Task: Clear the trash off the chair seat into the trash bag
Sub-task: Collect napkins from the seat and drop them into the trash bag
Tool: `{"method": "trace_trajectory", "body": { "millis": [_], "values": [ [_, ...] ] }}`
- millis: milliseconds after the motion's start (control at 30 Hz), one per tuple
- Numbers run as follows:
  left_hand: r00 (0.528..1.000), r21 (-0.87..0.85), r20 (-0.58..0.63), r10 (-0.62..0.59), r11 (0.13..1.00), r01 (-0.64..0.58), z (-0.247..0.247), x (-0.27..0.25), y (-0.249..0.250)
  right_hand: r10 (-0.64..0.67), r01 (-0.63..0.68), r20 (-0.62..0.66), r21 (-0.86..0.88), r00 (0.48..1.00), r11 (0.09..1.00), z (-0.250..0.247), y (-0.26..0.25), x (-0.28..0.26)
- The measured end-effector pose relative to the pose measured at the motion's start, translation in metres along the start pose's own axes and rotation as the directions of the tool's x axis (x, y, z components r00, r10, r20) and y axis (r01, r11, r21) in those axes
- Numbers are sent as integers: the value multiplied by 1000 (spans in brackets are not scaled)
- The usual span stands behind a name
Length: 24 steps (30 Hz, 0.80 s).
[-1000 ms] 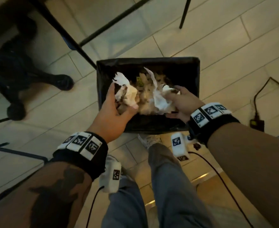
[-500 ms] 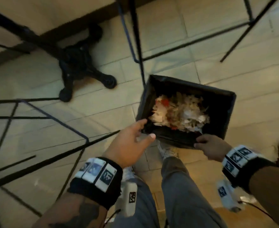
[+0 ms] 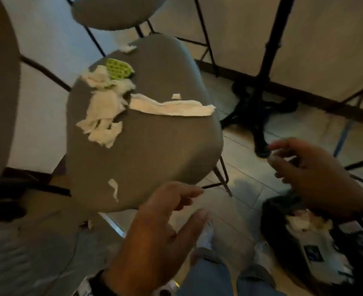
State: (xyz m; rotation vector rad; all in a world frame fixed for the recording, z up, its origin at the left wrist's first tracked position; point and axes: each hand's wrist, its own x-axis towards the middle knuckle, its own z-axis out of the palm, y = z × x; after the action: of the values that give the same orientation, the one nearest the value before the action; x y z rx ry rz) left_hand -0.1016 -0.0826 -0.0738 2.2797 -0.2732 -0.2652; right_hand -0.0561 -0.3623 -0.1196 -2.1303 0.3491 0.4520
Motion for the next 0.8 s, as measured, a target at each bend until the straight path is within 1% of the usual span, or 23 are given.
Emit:
{"method": "trace_trajectory", "body": {
  "millis": [33,100,133,200,233,300,367,433,500,600,667,733,800],
  "values": [
    [996,30,-89,14,999,-12,-18,-6,-8,-72,72,6,-28,997,997,4,-33,6],
    [974,105,-226,27,994,-3,-48,-16,-26,-166,169,34,-116,986,979,15,-88,18],
    [961,146,-275,11,989,31,-58,-19,-36,-204,209,45,-174,978,962,23,-110,25],
    [931,214,-362,-55,967,140,-74,-23,-54,-265,278,84,-318,961,907,40,-148,38],
    [918,238,-386,-94,951,197,-78,-24,-65,-270,294,116,-387,956,874,49,-162,45],
    [914,260,-363,-181,922,286,-82,-21,-81,-243,306,189,-497,952,812,68,-184,61],
    [911,243,-304,-278,902,356,-85,-13,-89,-198,307,243,-585,950,751,83,-199,78],
    [900,215,-246,-360,885,413,-87,-5,-95,-161,310,276,-677,948,668,93,-209,94],
    [907,198,-216,-363,893,404,-91,4,-100,-175,339,295,-717,939,609,97,-215,109],
    [929,202,-188,-319,913,354,-100,19,-107,-243,424,350,-679,905,599,100,-222,126],
    [931,217,-162,-328,908,358,-105,28,-107,-246,429,358,-650,901,627,98,-228,132],
    [926,180,-185,-328,916,360,-111,38,-103,-272,406,305,-603,913,687,92,-239,138],
    [923,137,-245,-296,932,336,-117,49,-96,-351,416,225,-545,909,728,84,-257,149]
  ]
}}
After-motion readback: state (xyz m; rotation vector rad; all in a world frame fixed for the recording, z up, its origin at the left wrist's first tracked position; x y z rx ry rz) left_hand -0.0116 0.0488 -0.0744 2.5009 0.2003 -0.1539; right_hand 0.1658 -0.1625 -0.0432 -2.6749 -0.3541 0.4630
